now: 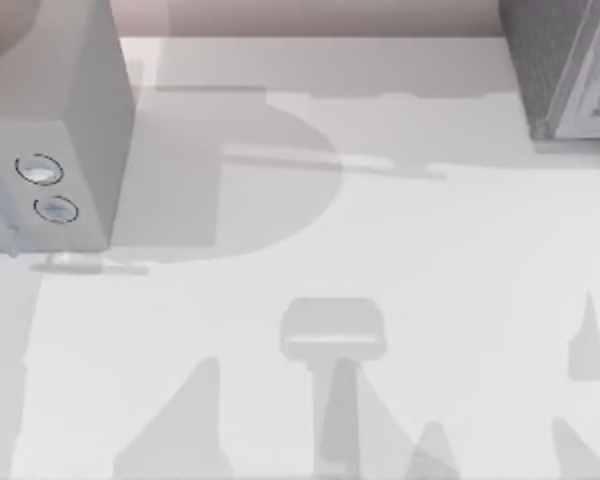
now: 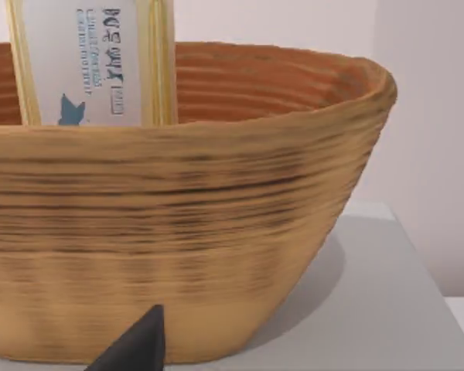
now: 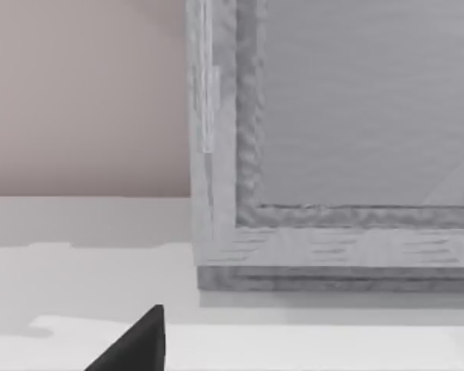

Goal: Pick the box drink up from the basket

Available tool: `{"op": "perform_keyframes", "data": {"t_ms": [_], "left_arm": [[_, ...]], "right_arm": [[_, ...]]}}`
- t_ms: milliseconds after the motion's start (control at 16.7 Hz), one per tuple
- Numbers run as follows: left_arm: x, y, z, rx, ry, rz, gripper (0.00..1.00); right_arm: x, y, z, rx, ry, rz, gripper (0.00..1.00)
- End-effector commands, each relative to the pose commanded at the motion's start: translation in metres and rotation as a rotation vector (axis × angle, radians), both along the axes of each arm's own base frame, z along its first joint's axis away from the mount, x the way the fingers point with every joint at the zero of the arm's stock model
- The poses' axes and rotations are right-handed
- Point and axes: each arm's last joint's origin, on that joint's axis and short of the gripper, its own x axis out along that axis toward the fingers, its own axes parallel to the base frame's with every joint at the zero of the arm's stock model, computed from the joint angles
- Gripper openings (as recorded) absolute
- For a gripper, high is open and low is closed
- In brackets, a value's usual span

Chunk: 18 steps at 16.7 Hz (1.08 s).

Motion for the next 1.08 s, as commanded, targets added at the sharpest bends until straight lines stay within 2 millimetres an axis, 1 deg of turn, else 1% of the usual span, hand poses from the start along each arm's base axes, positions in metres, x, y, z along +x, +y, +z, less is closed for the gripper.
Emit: {"op": "perform_keyframes", "data": {"t_ms": [180, 300, 420, 600, 780, 900, 1080], "left_arm": [[0.040, 0.018, 0.026, 0.004, -0.014, -0.003, 1.00], [0.069, 0.033, 0.035, 0.005, -0.018, -0.005, 1.00], [0.096, 0.050, 0.039, 0.005, -0.018, -0.006, 1.00], [0.130, 0.072, 0.035, 0.004, -0.013, -0.006, 1.00], [0.150, 0.087, 0.029, 0.003, -0.008, -0.007, 1.00], [0.154, 0.090, 0.028, 0.002, -0.007, -0.007, 1.00], [0.154, 0.090, 0.028, 0.002, -0.007, -0.007, 1.00]], "right_arm": [[0.000, 0.000, 0.000, 0.000, 0.000, 0.000, 1.00], [0.000, 0.000, 0.000, 0.000, 0.000, 0.000, 1.00], [0.000, 0.000, 0.000, 0.000, 0.000, 0.000, 1.00], [0.000, 0.000, 0.000, 0.000, 0.000, 0.000, 1.00], [0.000, 0.000, 0.000, 0.000, 0.000, 0.000, 1.00], [0.000, 0.000, 0.000, 0.000, 0.000, 0.000, 1.00], [0.000, 0.000, 0.000, 0.000, 0.000, 0.000, 1.00]]}}
